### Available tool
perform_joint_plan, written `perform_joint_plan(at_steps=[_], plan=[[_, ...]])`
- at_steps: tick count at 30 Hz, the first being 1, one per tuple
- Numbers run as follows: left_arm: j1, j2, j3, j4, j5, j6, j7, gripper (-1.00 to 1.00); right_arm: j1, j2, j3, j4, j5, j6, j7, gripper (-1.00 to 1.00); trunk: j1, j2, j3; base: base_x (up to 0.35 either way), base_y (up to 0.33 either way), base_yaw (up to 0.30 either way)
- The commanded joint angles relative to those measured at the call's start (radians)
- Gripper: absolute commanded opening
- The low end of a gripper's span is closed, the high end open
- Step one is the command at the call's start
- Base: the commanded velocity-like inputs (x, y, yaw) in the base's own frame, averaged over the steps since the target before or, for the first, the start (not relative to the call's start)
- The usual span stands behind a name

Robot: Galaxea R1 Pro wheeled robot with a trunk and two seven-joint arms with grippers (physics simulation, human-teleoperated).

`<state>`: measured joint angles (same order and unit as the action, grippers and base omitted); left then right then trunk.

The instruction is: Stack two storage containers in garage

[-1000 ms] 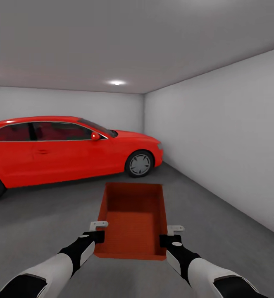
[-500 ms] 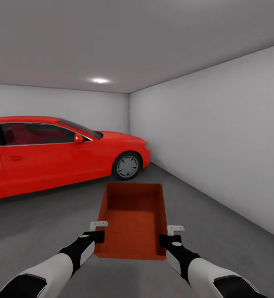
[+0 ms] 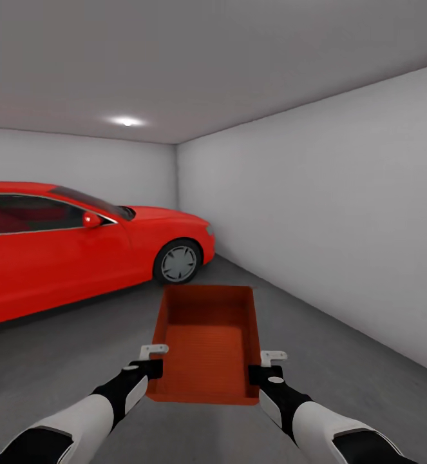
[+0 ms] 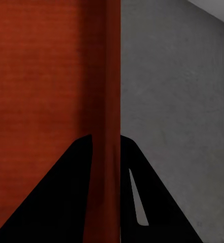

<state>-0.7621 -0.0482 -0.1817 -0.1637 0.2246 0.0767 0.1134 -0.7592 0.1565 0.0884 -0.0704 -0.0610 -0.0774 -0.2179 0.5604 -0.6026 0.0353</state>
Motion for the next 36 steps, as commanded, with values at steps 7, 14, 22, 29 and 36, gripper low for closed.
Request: perform_joint_plan(at_steps=[7, 14, 22, 29, 36], plan=[[0.000, 0.001, 0.038, -0.023, -0.011, -0.017, 0.045, -1.00, 0.000, 0.000, 0.004, 0.012, -0.017, -0.007, -0.008, -1.00, 0.001, 0.000, 0.000, 0.303, 0.194, -0.251], [0.000, 0.001, 0.038, -0.023, -0.011, -0.017, 0.045, -1.00, 0.000, 0.000, 0.004, 0.012, -0.017, -0.007, -0.008, -1.00, 0.001, 0.000, 0.000, 0.303, 0.194, -0.251], [0.000, 0.001, 0.038, -0.023, -0.011, -0.017, 0.045, -1.00, 0.000, 0.000, 0.004, 0.012, -0.017, -0.007, -0.008, -1.00, 0.001, 0.000, 0.000, 0.303, 0.194, -0.251], [0.000, 0.001, 0.038, -0.023, -0.011, -0.017, 0.045, -1.00, 0.000, 0.000, 0.004, 0.012, -0.017, -0.007, -0.008, -1.00, 0.001, 0.000, 0.000, 0.303, 0.193, -0.251], [0.000, 0.001, 0.038, -0.023, -0.011, -0.017, 0.045, -1.00, 0.000, 0.000, 0.004, 0.012, -0.017, -0.007, -0.008, -1.00, 0.001, 0.000, 0.000, 0.303, 0.194, -0.251]])
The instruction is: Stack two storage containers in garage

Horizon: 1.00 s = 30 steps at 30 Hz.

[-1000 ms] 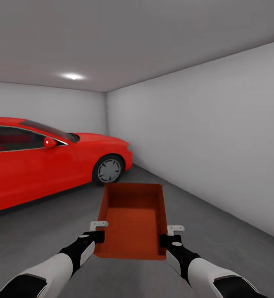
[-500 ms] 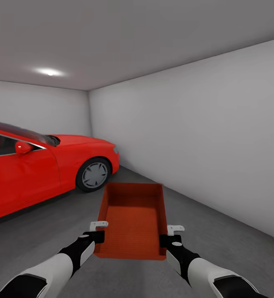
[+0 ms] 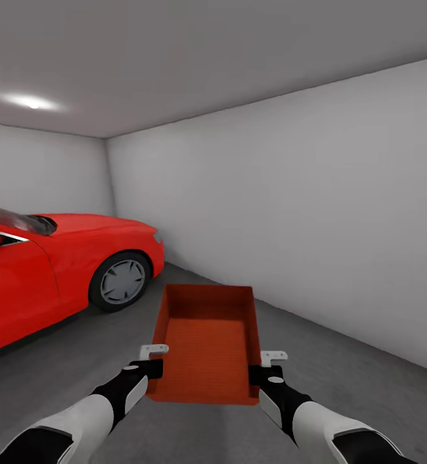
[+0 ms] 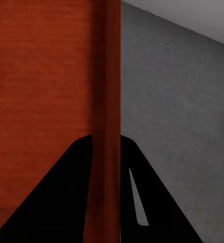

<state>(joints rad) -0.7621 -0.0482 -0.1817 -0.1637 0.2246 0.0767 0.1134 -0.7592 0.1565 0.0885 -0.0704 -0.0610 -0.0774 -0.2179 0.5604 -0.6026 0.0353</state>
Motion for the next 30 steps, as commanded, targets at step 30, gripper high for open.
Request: perform_joint_plan(at_steps=[30], plan=[[0.000, 0.001, 0.038, -0.025, -0.011, -0.017, 0.045, -1.00, 0.000, -0.001, 0.004, 0.012, -0.017, -0.007, -0.008, -1.00, 0.001, 0.000, 0.000, 0.303, 0.194, -0.251]])
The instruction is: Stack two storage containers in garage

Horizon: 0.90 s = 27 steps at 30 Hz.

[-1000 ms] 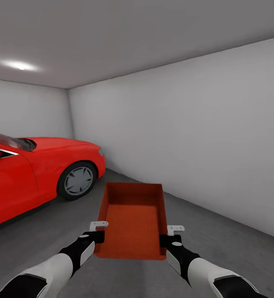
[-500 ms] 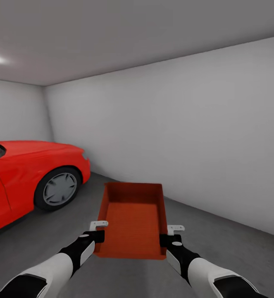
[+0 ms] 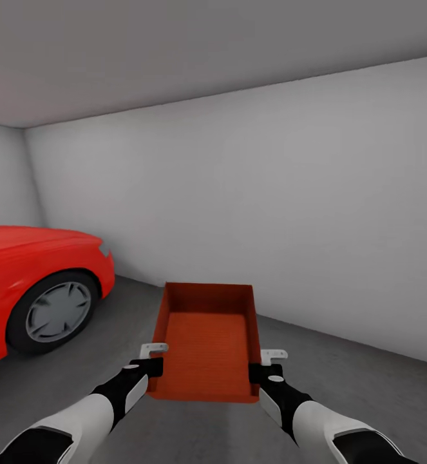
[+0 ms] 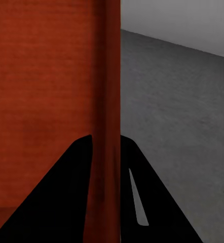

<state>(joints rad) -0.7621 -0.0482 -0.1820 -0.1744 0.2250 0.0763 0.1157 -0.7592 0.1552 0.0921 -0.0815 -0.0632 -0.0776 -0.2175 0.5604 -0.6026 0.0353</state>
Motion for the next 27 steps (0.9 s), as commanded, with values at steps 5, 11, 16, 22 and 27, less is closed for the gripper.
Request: perform_joint_plan(at_steps=[5, 11, 16, 22, 27], plan=[[0.000, 0.001, 0.038, -0.014, -0.012, -0.016, 0.042, -1.00, 0.000, 0.000, 0.000, 0.022, -0.015, -0.007, -0.008, -1.00, 0.001, 0.000, 0.000, 0.303, 0.194, -0.251], [0.000, 0.001, 0.038, -0.014, -0.012, -0.016, 0.042, -1.00, 0.000, 0.000, 0.000, 0.022, -0.015, -0.007, -0.008, -1.00, 0.001, 0.000, 0.000, 0.303, 0.194, -0.251], [0.000, 0.001, 0.038, -0.014, -0.012, -0.016, 0.042, -1.00, 0.000, 0.000, 0.000, 0.022, -0.015, -0.007, -0.008, -1.00, 0.001, 0.000, 0.000, 0.303, 0.194, -0.251], [0.000, 0.001, 0.038, -0.014, -0.012, -0.016, 0.042, -1.00, 0.000, 0.000, 0.000, 0.023, -0.015, -0.007, -0.008, -1.00, 0.001, 0.000, 0.000, 0.303, 0.194, -0.251], [0.000, 0.001, 0.038, -0.014, -0.012, -0.016, 0.042, -1.00, 0.000, 0.000, 0.000, 0.023, -0.015, -0.007, -0.008, -1.00, 0.001, 0.000, 0.000, 0.303, 0.194, -0.251]])
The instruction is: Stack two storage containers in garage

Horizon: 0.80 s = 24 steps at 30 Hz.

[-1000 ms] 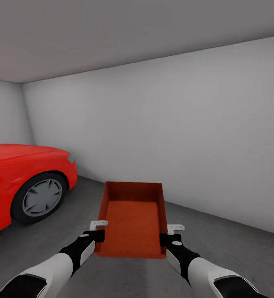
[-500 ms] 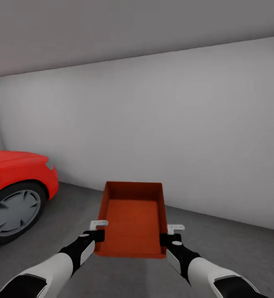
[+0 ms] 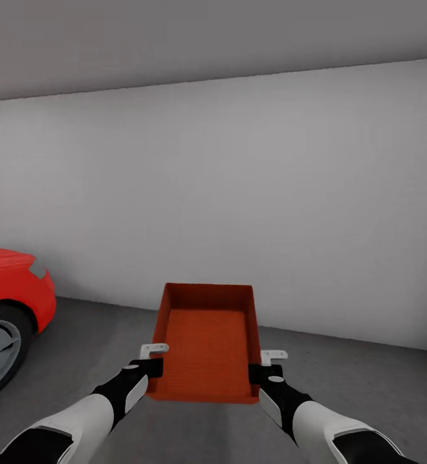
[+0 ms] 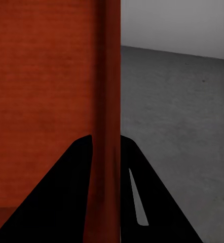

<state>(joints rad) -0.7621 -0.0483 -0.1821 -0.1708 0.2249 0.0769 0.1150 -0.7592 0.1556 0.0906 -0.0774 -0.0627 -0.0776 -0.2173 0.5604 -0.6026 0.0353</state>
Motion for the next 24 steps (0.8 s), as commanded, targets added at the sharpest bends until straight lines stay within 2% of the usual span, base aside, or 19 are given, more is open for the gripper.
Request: perform_joint_plan(at_steps=[1, 10, 24], plan=[[0.000, 0.001, 0.038, -0.018, -0.012, -0.017, 0.043, -1.00, 0.000, 0.000, 0.001, 0.019, -0.016, -0.007, -0.008, -1.00, 0.001, 0.000, 0.000, 0.303, 0.194, -0.251], [0.000, 0.001, 0.038, -0.018, -0.012, -0.017, 0.043, -1.00, 0.000, 0.000, 0.001, 0.019, -0.016, -0.007, -0.008, -1.00, 0.001, 0.000, 0.000, 0.303, 0.194, -0.231], [0.000, 0.001, 0.038, -0.018, -0.012, -0.017, 0.043, -1.00, 0.000, 0.000, 0.001, 0.019, -0.016, -0.007, -0.008, -1.00, 0.001, 0.000, 0.000, 0.303, 0.193, -0.011]])
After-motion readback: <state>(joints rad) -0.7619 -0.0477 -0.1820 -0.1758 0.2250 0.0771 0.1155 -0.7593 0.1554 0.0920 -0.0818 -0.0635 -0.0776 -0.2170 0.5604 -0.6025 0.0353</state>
